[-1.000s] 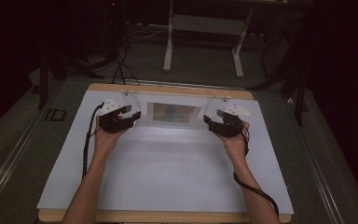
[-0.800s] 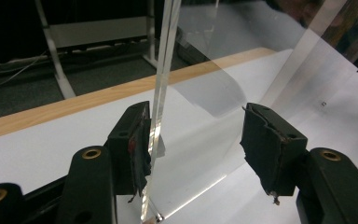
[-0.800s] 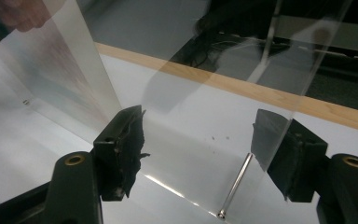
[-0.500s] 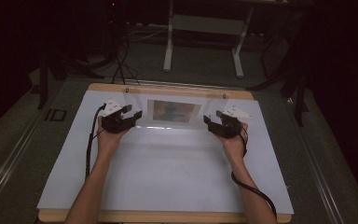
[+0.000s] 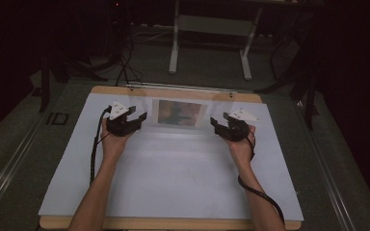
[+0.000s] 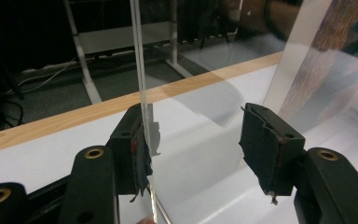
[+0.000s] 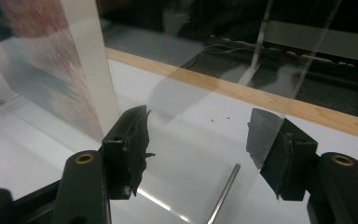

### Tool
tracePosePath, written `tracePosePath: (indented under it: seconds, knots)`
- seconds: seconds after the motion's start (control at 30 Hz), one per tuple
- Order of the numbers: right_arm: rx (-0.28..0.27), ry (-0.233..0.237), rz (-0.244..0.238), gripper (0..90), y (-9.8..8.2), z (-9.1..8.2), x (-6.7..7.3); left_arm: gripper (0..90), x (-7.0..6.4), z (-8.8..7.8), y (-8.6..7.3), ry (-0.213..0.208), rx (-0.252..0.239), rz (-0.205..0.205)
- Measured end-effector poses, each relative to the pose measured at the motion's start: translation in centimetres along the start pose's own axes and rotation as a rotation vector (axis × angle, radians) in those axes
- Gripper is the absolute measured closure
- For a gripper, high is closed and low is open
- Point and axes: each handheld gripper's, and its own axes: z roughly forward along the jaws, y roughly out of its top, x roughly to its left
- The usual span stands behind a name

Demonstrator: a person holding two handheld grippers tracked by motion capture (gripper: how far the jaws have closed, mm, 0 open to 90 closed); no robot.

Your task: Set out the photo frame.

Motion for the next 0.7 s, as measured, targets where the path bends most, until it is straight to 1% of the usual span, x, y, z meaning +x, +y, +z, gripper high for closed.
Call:
tracePosePath:
  seconds: [0.03, 0.07, 0.13, 0.2, 0.27, 0.37, 0.53, 0.6, 0.67, 0.7]
  knots:
    - [0.001, 0.004, 0.002, 38.2, 0.0, 0.0, 0.0, 44.3, 0.0, -0.1, 0.0, -0.001, -0.001, -0.005]
    - [0.001, 0.007, 0.005, 38.3, 0.0, 0.0, 0.0, 44.4, 0.1, -0.2, 0.0, -0.006, -0.004, -0.02]
    - [-0.004, 0.019, 0.023, 38.4, 0.1, -0.1, 0.0, 44.8, 0.1, -0.4, 0.0, -0.008, -0.013, -0.041]
    - [-0.006, 0.026, 0.026, 38.5, 0.1, -0.4, 0.2, 45.2, 0.2, -0.7, 0.0, -0.017, -0.023, -0.062]
    - [-0.002, 0.032, 0.025, 38.6, 0.1, -0.6, 0.3, 46.0, 0.1, -1.0, 0.0, -0.022, -0.028, -0.073]
    - [-0.007, 0.04, 0.03, 38.6, 0.1, -0.9, 0.4, 46.4, -0.1, -1.2, -0.1, -0.021, -0.032, -0.081]
    - [-0.022, 0.041, 0.036, 38.9, 0.1, -1.6, 0.5, 46.5, -0.5, -1.7, -0.2, -0.028, -0.019, -0.098]
    - [-0.023, 0.044, 0.042, 39.1, 0.1, -1.9, 0.6, 46.5, -0.8, -1.9, -0.3, -0.026, -0.023, -0.099]
    - [-0.027, 0.048, 0.043, 39.3, 0.1, -2.2, 0.6, 46.5, -1.0, -2.1, -0.3, -0.027, -0.013, -0.107]
    - [-0.028, 0.048, 0.043, 39.3, 0.1, -2.3, 0.6, 46.5, -1.3, -2.3, -0.3, -0.025, -0.014, -0.104]
